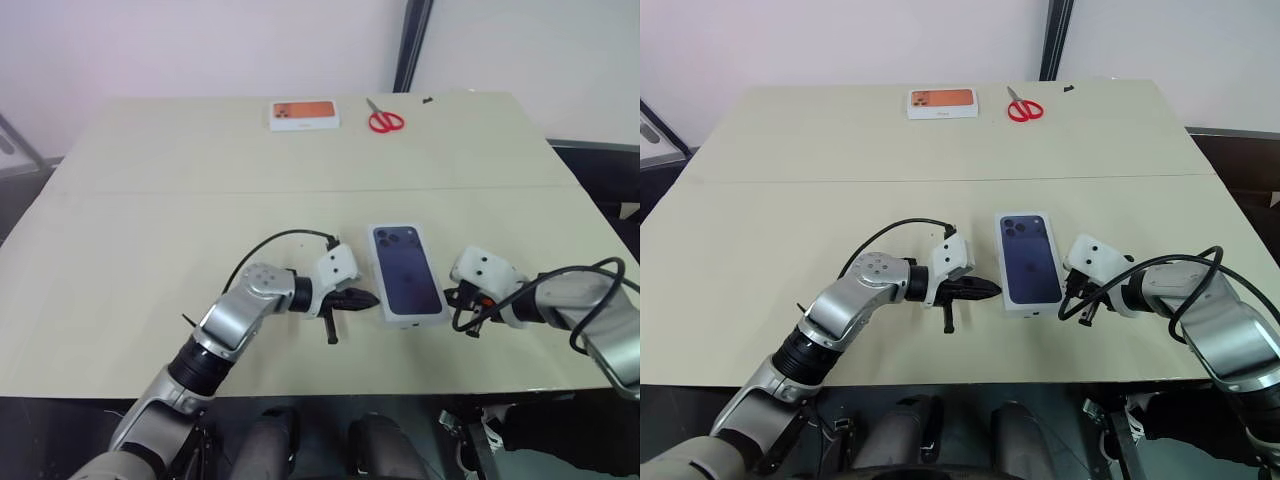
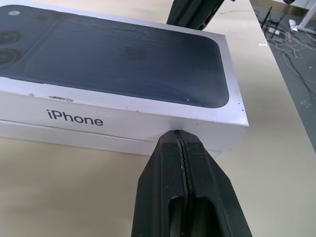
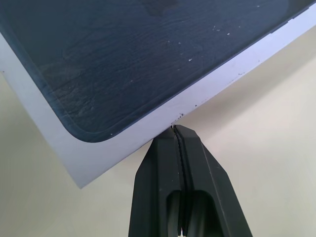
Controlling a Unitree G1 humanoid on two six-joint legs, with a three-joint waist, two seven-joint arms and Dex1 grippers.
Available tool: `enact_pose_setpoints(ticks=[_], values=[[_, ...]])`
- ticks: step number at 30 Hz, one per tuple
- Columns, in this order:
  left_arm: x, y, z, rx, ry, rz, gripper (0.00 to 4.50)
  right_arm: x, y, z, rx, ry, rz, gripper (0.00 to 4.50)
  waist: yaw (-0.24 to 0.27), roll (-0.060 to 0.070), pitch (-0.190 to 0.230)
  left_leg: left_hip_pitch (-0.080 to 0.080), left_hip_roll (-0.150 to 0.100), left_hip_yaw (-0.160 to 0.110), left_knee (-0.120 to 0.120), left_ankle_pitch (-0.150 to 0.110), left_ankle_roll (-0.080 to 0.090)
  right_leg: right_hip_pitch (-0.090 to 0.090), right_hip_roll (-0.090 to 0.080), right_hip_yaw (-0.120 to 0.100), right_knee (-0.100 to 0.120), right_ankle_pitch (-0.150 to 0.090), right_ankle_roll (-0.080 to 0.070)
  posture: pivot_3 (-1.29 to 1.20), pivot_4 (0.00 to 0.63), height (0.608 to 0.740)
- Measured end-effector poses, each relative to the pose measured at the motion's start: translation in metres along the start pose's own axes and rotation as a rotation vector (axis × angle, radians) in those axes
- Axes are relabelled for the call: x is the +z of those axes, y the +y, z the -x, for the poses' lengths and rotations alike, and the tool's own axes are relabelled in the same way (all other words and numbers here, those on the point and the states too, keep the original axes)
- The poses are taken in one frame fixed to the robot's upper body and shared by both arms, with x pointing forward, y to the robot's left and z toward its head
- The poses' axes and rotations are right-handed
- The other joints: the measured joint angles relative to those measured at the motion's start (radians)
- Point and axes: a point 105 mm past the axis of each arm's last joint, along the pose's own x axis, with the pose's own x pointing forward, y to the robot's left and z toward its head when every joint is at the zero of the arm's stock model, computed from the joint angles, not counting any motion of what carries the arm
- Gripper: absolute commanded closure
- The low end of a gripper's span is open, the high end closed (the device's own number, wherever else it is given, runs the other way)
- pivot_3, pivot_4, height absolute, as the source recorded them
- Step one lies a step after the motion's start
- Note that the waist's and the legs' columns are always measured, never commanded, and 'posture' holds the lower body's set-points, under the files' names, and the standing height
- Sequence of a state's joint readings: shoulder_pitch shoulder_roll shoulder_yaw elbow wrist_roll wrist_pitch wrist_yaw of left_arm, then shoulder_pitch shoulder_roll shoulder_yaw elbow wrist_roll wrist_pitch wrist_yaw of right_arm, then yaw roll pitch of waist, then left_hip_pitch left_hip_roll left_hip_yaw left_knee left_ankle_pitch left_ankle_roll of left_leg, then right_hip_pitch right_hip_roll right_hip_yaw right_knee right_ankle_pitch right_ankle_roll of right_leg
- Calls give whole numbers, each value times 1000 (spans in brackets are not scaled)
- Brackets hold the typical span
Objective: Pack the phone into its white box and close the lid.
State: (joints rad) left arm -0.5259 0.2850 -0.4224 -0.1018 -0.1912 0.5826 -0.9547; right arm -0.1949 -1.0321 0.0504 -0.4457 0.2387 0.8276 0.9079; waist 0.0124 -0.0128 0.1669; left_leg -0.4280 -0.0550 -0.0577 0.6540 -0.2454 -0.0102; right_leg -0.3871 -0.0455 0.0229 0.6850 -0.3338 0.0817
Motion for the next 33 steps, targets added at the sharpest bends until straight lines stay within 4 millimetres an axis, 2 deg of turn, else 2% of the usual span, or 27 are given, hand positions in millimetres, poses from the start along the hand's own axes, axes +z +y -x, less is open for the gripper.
enact_pose_setpoints(ticks=[15, 27, 33], values=[[0, -1, -2, -4, 1, 0, 4500, -1, -1, 1, -3, 4, 0, 4476, 0, 0, 0, 0, 0, 0, 0, 0, 0, 0, 0, 0, 0, 0, 0, 0, 150, 740], [23, 24, 17, 91, -92, 22, 4500, 1, -7, 7, -11, -7, 14, 4476, -1, 0, 0, 0, 0, 0, 0, 0, 0, 0, 0, 0, 0, 0, 0, 0, 150, 740], [26, 27, 22, 100, -99, 19, 4500, 2, -8, 7, -13, -13, 21, 4476, 0, 0, 0, 0, 0, 0, 0, 0, 0, 0, 0, 0, 0, 0, 0, 0, 150, 740]])
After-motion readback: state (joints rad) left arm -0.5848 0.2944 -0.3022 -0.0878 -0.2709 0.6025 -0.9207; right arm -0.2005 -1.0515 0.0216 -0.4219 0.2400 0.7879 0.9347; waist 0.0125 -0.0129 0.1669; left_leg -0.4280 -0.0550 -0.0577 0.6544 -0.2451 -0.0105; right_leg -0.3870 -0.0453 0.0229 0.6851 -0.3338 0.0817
